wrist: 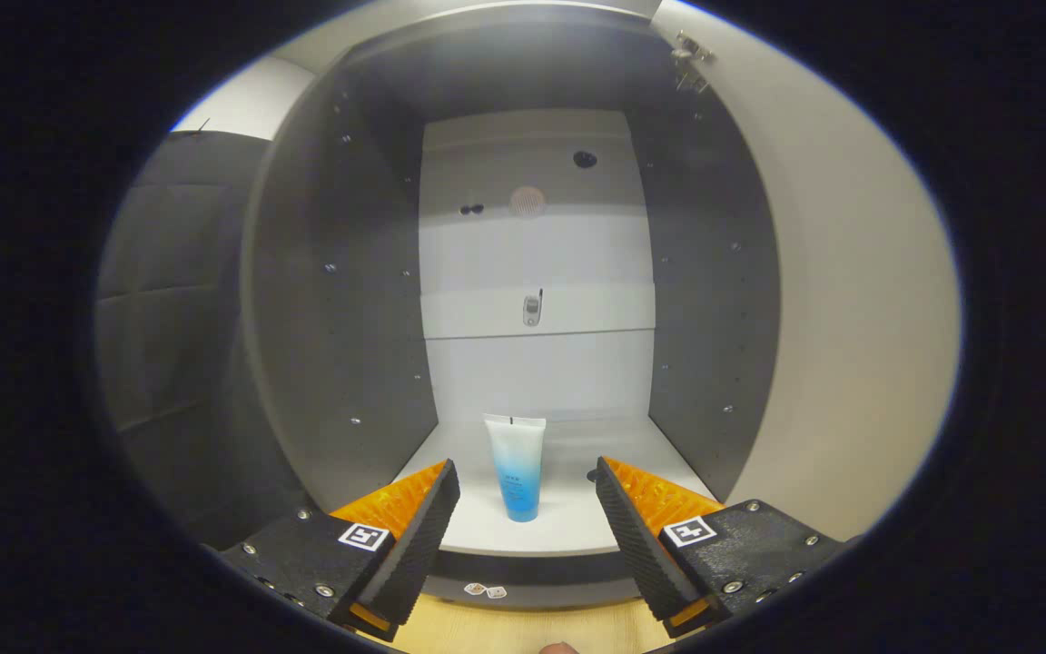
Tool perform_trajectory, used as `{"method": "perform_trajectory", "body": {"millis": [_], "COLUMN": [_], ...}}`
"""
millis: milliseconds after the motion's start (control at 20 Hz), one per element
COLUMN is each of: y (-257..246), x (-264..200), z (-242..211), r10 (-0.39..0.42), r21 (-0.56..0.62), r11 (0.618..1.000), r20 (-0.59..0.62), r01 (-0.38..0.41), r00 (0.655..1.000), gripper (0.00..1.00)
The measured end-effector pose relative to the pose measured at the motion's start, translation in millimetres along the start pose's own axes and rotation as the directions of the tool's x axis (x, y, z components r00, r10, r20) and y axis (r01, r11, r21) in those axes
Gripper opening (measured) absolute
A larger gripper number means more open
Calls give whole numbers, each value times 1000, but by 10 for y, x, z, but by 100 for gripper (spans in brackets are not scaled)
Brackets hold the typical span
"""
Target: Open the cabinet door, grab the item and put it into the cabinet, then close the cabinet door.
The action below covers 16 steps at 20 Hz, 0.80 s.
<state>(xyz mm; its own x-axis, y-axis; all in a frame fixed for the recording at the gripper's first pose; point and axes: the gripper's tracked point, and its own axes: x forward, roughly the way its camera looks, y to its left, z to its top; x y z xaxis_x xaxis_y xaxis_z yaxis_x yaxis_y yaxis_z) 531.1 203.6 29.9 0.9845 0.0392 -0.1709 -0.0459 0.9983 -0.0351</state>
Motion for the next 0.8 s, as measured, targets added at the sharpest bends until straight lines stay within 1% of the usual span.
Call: {"method": "perform_trajectory", "body": {"millis": [200, 450, 800], "y": [63, 59, -134], "x": [-680, -1455, -2296], "z": [93, 56, -17], "r10": [35, 63, 77], "r21": [-5, 1, 10], "r11": [999, 998, 997], "r20": [38, 72, 91], "r01": [-35, -64, -79], "r00": [999, 995, 993], "gripper": [94, 93, 94]}}
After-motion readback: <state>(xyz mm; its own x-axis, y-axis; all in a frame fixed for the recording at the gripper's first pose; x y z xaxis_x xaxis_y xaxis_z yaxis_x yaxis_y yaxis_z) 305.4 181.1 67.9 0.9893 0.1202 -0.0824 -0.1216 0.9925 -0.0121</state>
